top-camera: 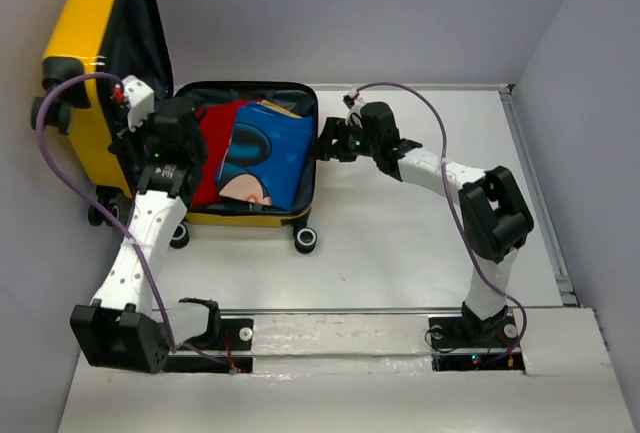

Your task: Pack the luggage

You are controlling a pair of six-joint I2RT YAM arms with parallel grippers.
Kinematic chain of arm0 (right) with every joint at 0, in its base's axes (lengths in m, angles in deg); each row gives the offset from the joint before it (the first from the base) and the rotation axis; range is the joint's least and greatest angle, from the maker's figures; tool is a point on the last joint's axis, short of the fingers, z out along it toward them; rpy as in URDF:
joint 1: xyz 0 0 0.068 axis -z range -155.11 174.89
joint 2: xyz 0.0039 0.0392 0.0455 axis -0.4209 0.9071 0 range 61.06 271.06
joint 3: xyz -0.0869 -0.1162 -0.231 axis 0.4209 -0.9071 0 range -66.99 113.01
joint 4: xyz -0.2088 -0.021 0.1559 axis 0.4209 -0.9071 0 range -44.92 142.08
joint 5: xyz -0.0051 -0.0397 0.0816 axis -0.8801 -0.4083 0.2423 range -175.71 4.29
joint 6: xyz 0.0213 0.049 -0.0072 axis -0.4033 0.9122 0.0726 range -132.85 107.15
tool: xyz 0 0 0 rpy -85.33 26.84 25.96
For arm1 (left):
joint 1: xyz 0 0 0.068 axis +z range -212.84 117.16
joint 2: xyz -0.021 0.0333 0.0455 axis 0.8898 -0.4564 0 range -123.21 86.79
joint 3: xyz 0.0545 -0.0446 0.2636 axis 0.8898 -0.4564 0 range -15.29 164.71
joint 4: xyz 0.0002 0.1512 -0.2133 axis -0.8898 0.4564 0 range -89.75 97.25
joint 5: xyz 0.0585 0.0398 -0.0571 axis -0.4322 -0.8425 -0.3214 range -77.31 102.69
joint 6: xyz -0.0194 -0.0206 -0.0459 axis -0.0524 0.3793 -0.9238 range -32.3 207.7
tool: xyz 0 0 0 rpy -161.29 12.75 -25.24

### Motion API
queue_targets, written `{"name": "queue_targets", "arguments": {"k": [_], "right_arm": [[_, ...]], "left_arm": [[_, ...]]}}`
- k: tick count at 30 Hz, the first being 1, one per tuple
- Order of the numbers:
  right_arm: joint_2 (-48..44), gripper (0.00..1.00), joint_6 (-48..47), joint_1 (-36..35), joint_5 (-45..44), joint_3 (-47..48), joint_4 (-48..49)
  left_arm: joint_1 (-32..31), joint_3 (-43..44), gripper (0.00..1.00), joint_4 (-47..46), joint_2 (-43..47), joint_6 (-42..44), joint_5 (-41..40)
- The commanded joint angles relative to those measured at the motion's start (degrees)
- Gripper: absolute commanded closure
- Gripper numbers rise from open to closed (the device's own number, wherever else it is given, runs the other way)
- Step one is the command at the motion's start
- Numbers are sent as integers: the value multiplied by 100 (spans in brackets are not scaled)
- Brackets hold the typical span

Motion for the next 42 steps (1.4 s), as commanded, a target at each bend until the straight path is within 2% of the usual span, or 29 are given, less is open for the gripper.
{"name": "queue_targets", "arguments": {"k": [1,3,4,5,6,7,8,9,10,12,13,15,17,18,19,21,23,25,26,29,30,33,34,35,38,39,40,42], "right_arm": [[527,29,323,-97,56,428,218],[659,36,385,-158,73,463,218],[765,39,411,-158,100,481,218],[809,43,455,-158,135,525,218],[836,43,473,-210,161,551,218],[862,43,482,-211,162,569,218],[845,44,525,-211,144,560,218],[819,45,543,-211,83,543,209],[740,48,561,-211,13,516,209],[626,52,526,-211,-259,394,131],[581,54,517,-211,-347,350,113],[458,64,473,-211,-575,227,34],[432,75,438,-211,-664,191,-36],[406,84,386,-211,-726,156,-72],[310,87,368,-150,-874,-1,-89],[117,92,280,-18,-998,-186,-90],[-33,93,166,87,-1034,-458,-90],[-322,93,-89,272,-1095,-626,-133],[-411,93,-185,342,-1113,-757,-168],[-754,93,-493,807,-999,-1029,-335],[-842,93,-555,974,-912,-1092,-388],[-1167,93,-932,1537,-524,-1233,-537],[-1229,91,-1055,1608,-568,-1189,-938],[-1290,70,-1196,1687,-655,-1163,-1116],[-1685,25,-1434,1819,-876,-1232,-1513],[-1808,21,-1400,1819,-832,-1276,-1531],[-2097,20,-1364,1889,-823,-1338,-1540],[-2362,20,-1320,1942,-875,-1330,-1601]], "left_arm": [[-2010,-572,94,-349,608,246,-416],[-2629,-740,94,-323,784,210,-435],[-2962,-811,94,-297,820,184,-713],[-3522,-829,94,-218,846,184,-725],[-3754,-794,94,-95,873,184,-542],[-4000,-629,90,115,855,1,-288],[-4525,-531,81,456,820,-44,-329],[-4756,-426,66,625,803,-62,-295],[-4967,-120,31,853,794,-402,36],[-5528,136,2,1109,768,-370,363],[-5662,286,1,1171,750,-361,582],[-5943,864,1,1364,645,-370,1643],[-6006,1095,1,1470,574,-431,2269],[-6015,1191,1,1522,504,-536,2559],[-6007,1323,1,1514,504,-598,3093],[-6015,1368,1,1304,609,-668,3588],[-5998,1482,1,1294,662,-843,3425],[-5666,1666,1,1609,636,-1141,3205],[-5159,1728,1,1898,627,-1274,3273],[-4348,1764,1,2295,539,-1591,3546],[-3823,1729,1,2349,504,-1626,3625],[-3135,1509,1,2323,495,-1855,3870],[-2698,1404,1,2288,495,-1907,4063],[-2484,1351,1,2235,486,-2030,4135],[-1457,1062,1,1999,512,-2154,4670],[-1141,965,1,1893,530,-2215,4898],[-563,746,1,1788,521,-2276,5405],[-32,508,1,1419,434,-2408,6022]]}}
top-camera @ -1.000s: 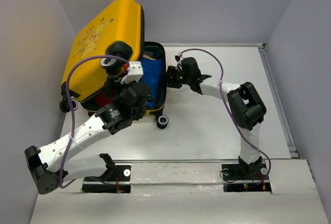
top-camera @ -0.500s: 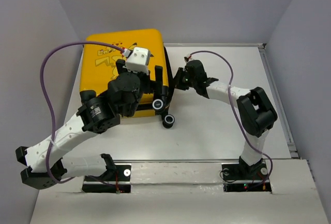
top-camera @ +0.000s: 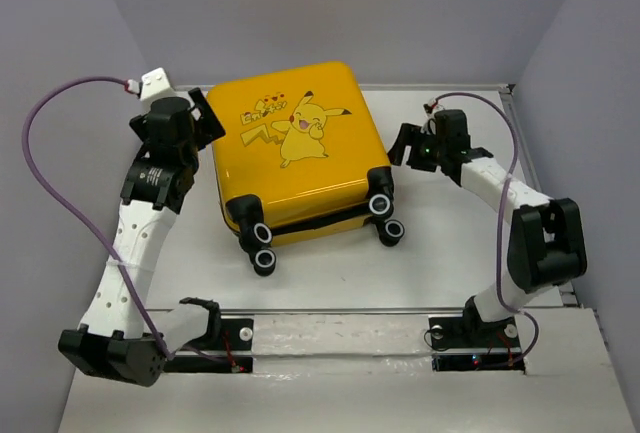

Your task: Pack the luggage

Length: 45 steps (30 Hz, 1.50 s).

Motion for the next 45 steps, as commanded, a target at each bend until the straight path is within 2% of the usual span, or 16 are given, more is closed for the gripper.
{"name": "queue_targets", "arguments": {"k": [1,4,5,8,12,13,14,15,18,20,21,25,29,34,39,45], "right_arm": [[-1101,22,-280,58,-210,141,-101],[-1611,38,-254,120,-693,168,-331],[-1735,62,-201,120,-800,90,-348],[-2121,93,-104,120,-1002,-95,-349],[-2053,92,80,120,-775,-359,-173],[-1974,86,89,120,-740,-342,-147],[-1782,69,150,120,-739,-307,-129],[-1667,62,194,120,-765,-254,-42],[-1114,54,291,172,-766,228,3],[-455,56,414,173,-783,650,-6],[-270,62,449,173,-783,747,-14],[389,71,467,173,-985,985,29],[1066,80,406,112,-705,1249,38],[1576,82,274,-275,-336,1512,108],[2366,82,125,-600,490,2460,91],[3632,82,-68,-601,1404,4893,-785]], "left_arm": [[1280,-611,1,-726,-54,-524,1798],[1607,-1112,1,-1157,-98,-753,2171],[1774,-1236,1,-1323,-98,-789,2224],[2117,-1684,1,-1675,-142,-912,2443],[2575,-2028,2,-1966,-562,-1070,3217],[2575,-2168,2,-2001,-599,-1079,3287],[2575,-2247,2,-2063,-625,-1105,3245],[2575,-2318,2,-2089,-625,-1106,3148],[2698,-2704,6,-2186,-555,-1176,2902],[2725,-2977,13,-2186,-476,-1202,2796],[2725,-3082,16,-2282,-441,-1237,2813],[2707,-3574,39,-2564,-598,-1290,3076],[2567,-3847,50,-2809,-862,-1395,3339],[1847,-3839,56,-2854,-1030,-1527,3165],[1126,-4155,58,-2960,-741,-1659,3033],[-332,-4814,61,-2863,-21,-2167,2638]]}}
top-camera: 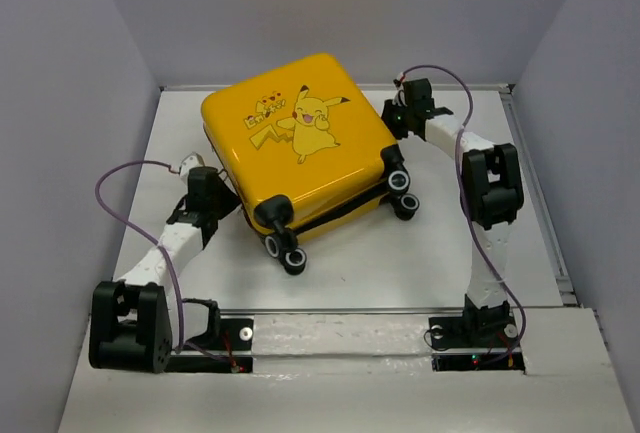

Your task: Pack the luggage

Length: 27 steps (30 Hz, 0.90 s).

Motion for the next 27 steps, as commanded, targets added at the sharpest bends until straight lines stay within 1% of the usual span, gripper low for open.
{"name": "queue_targets", "arguments": {"k": [1,2,3,4,5,6,7,8,9,10,11,12,13,14,15,16,17,18,19,20,21,22,23,24,25,26,27], "right_arm": [[1036,82,82,-422,1573,1995,-243],[1178,79,91,-422,1601,2616,-384],[1275,77,117,-422,1566,2866,-603],[1346,72,135,-422,1470,3060,-692],[1373,55,152,-361,1182,3201,-780],[1338,48,239,-247,1014,3376,-946],[1268,41,301,-246,830,3378,-1008],[1181,35,371,-89,497,3334,-1044],[1041,27,416,-1,363,3230,-1044],[743,23,486,87,231,3002,-1044],[584,19,504,253,21,2896,-1044],[251,17,513,325,-77,2677,-1036],[65,16,504,404,-138,2570,-1027],[-119,16,487,465,-235,2465,-1018],[-312,16,452,518,-288,2359,-1000],[-741,16,347,519,-445,2080,-974],[-989,18,294,519,-516,1877,-957],[-1252,30,258,519,-517,1588,-904],[-1873,37,240,519,-491,1228,-573],[-2201,63,258,519,-508,389,-370],[-2535,78,301,519,-552,-19,-220],[-3191,90,380,519,-456,-458,121],[-3197,93,433,519,-456,-907,325],[-3867,93,529,467,-438,-1781,614],[-4178,93,574,336,-490,-2216,747],[-4730,93,592,230,-525,-2630,871],[-4961,93,627,159,-578,-3339,976]], "left_arm": [[-1494,-606,62,74,538,-623,387],[-1852,-686,62,145,652,-720,203],[-2021,-765,62,145,958,-817,97],[-2153,-810,62,345,1126,-879,-35],[-2242,-758,61,513,1293,-888,-350],[-2321,-653,58,967,1652,-801,-823],[-2322,-478,58,1267,1838,-696,-827],[-2322,29,49,1575,2005,-538,-1480],[-2322,303,42,2048,2198,-188,-1791],[-2313,619,29,2227,2452,-11,-2334],[-2322,1292,24,2542,2525,165,-2583],[-2313,1621,16,2640,2595,454,-2785],[-2313,1946,14,2685,2604,587,-2944],[-2313,2507,13,2651,2596,702,-3128],[-2304,2730,12,2563,2561,816,-3165],[-2313,3089,10,2432,2447,1017,-3139],[-2304,3240,9,2283,2342,1115,-3113],[-2295,3416,8,2098,2175,1159,-3052],[-2278,3618,6,2044,1773,1212,-2947],[-2225,4011,5,1861,1569,1282,-2563],[-2173,4206,5,1816,1315,1344,-2393],[-2103,4556,4,1763,825,1379,-2200],[-1980,4560,4,1675,585,1380,-2198],[-1526,4891,5,1605,78,1397,-1598],[-1270,5216,10,1613,-197,1258,-974],[-1067,5332,11,1483,-417,1239,-777],[-673,5455,13,1464,-889,1222,-635]]}}
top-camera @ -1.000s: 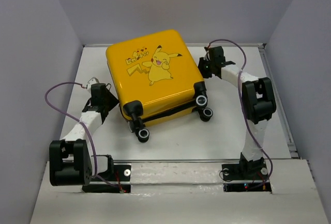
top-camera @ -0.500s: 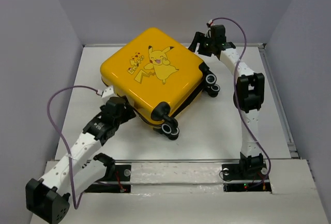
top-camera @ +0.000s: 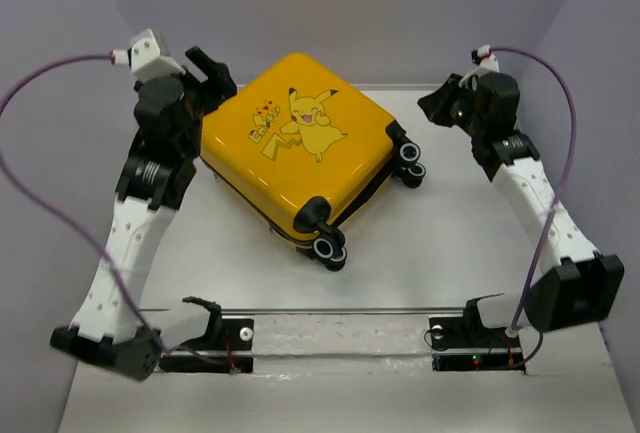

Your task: Pack the luggage

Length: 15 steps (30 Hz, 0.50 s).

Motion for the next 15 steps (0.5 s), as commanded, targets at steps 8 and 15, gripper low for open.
{"name": "queue_targets", "arguments": {"k": [8,15], "right_arm": [[-1837,93,282,-592,-67,-3936,981],[-1099,93,370,-988,-269,-3921,1490]], "left_arm": [[2286,2833,21,790,-4009,219,2086],[2526,5016,21,1932,-6257,465,2614]]}}
